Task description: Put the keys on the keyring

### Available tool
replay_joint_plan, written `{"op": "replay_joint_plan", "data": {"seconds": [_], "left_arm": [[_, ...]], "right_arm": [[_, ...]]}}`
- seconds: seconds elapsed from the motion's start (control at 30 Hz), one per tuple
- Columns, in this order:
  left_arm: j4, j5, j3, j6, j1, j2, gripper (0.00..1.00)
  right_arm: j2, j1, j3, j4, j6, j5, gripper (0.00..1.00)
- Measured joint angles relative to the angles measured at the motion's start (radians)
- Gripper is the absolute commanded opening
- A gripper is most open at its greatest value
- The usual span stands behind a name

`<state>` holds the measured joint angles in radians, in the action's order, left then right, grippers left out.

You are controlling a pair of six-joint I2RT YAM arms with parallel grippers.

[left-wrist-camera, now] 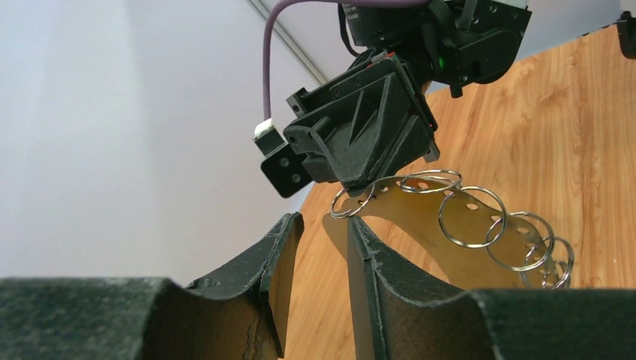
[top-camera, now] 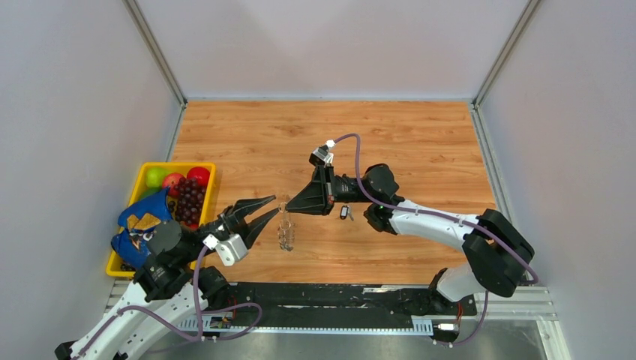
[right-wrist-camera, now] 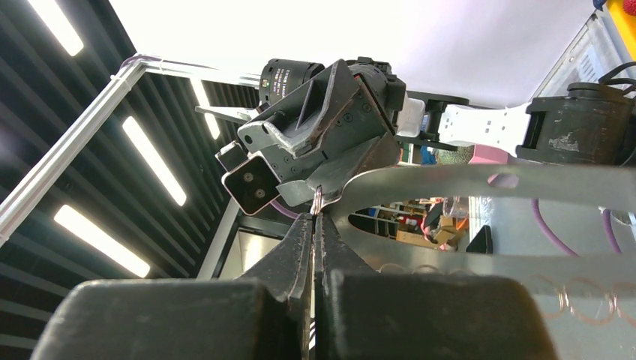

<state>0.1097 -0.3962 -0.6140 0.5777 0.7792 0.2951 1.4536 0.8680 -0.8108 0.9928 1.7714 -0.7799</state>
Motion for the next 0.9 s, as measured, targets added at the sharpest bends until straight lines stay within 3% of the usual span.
{"op": "replay_joint_plan", "data": {"seconds": [0.6, 0.9], "left_arm": [[-0.001, -0.056, 0.000, -0.015, 0.000, -0.013, 0.35], [-0.002, -0.074, 0.001, -0.015, 0.000, -0.018, 0.40]], "right_arm": [[0.018, 0.009, -0.010, 0.011, 0.011, -0.002, 0.00], [0.019, 0.021, -0.011, 0.011, 0.015, -0.007, 0.00]]}}
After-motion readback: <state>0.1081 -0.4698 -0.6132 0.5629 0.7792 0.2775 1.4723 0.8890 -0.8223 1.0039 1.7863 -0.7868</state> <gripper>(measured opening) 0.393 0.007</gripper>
